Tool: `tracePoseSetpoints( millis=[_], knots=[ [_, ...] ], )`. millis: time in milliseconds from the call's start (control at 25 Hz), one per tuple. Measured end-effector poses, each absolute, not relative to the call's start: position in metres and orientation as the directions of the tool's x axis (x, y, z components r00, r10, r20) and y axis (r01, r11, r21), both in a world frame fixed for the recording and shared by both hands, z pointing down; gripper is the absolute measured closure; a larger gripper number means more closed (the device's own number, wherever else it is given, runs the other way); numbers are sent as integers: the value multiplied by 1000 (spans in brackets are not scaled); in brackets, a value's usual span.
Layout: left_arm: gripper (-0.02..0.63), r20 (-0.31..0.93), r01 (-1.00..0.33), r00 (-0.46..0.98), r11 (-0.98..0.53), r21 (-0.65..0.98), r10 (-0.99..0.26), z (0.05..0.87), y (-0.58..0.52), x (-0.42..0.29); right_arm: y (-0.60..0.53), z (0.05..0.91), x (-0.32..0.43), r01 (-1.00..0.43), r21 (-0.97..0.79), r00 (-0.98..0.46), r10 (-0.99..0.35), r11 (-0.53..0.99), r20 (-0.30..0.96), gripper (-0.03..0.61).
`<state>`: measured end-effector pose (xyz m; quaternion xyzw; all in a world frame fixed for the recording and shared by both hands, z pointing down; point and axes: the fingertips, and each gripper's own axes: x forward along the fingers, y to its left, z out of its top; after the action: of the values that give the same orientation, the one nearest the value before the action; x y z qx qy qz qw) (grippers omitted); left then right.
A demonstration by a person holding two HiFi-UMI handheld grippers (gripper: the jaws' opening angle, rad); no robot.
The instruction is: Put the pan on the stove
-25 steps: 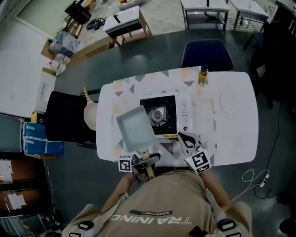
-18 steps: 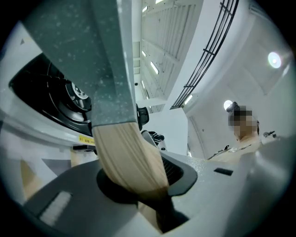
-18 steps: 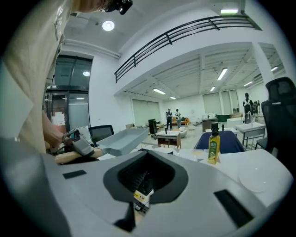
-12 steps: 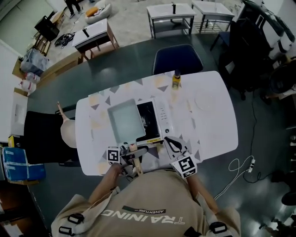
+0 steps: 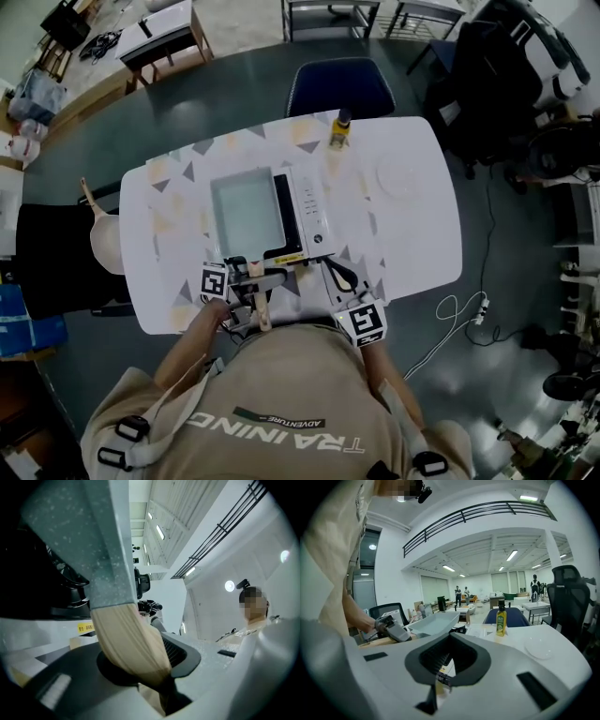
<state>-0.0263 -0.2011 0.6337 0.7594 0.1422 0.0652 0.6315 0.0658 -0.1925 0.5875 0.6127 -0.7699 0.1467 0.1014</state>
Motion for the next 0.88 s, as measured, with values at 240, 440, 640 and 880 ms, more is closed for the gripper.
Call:
tracePoseSetpoints(
  millis=[240,440,640,880],
  knots=[
    [499,-94,135,952,-124,983,291,642,-198,-23,-206,584,59,-962,-105,-273,-907,252,322,575],
    [499,-79,122,952,-129,984,295,649,-197,-22,-209,579,59,-958,-89,-288,-907,274,307,575],
    [499,-44,88,954,-139,986,296,657,-197,-18,-200,581,62,-962,-90,-273,-906,258,325,575],
    [499,-40,80,957,-130,988,287,662,-198,-15,-191,584,64,-963,-92,-270,-900,254,342,575]
  ],
)
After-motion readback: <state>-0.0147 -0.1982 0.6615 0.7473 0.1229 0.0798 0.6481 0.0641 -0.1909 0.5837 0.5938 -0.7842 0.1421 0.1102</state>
